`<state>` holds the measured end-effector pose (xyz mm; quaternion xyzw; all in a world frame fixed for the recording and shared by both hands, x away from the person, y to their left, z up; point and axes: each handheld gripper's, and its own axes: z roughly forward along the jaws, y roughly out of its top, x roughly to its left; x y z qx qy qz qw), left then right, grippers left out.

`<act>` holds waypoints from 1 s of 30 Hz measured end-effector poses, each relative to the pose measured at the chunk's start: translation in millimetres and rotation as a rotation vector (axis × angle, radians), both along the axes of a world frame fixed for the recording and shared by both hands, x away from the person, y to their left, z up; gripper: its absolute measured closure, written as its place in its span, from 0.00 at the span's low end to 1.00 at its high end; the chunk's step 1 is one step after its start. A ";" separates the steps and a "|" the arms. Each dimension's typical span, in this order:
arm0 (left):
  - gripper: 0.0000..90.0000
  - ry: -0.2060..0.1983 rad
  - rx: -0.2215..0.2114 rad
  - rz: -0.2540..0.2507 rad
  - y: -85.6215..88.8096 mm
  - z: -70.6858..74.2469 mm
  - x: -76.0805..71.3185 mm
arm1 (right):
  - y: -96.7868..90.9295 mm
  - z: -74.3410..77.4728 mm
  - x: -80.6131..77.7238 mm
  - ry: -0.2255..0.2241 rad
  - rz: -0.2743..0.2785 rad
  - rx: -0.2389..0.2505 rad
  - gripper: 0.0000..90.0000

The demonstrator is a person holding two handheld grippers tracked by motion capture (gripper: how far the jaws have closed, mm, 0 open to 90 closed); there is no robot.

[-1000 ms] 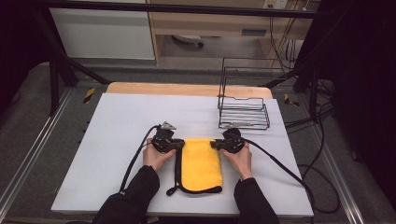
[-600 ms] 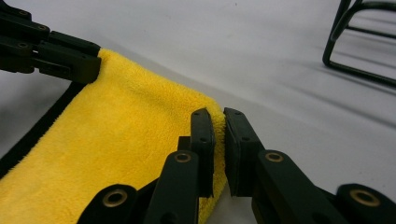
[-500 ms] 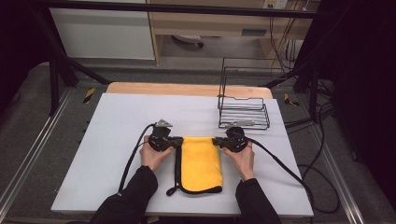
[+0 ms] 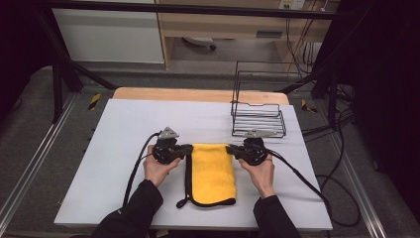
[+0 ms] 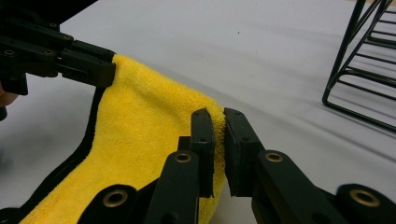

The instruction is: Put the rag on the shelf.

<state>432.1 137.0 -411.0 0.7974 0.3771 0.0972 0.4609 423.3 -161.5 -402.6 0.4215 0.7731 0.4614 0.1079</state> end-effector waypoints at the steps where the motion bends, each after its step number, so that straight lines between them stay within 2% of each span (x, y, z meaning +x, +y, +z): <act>1: 0.87 -0.005 -0.002 -0.002 0.8 1.5 -1.5 | 0.1 1.7 -1.6 -0.011 0.001 -0.004 0.93; 11: 0.87 -0.050 -0.031 0.010 4.9 21.9 -18.3 | 3.4 25.9 -20.7 -0.103 0.008 -0.003 0.93; 22: 0.88 -0.152 -0.068 -0.001 5.9 55.0 -39.9 | 0.5 56.4 -41.9 -0.202 0.005 0.008 0.93; 30: 0.88 -0.215 -0.090 0.001 3.0 76.8 -47.7 | -0.9 78.3 -52.3 -0.277 -0.009 0.009 0.93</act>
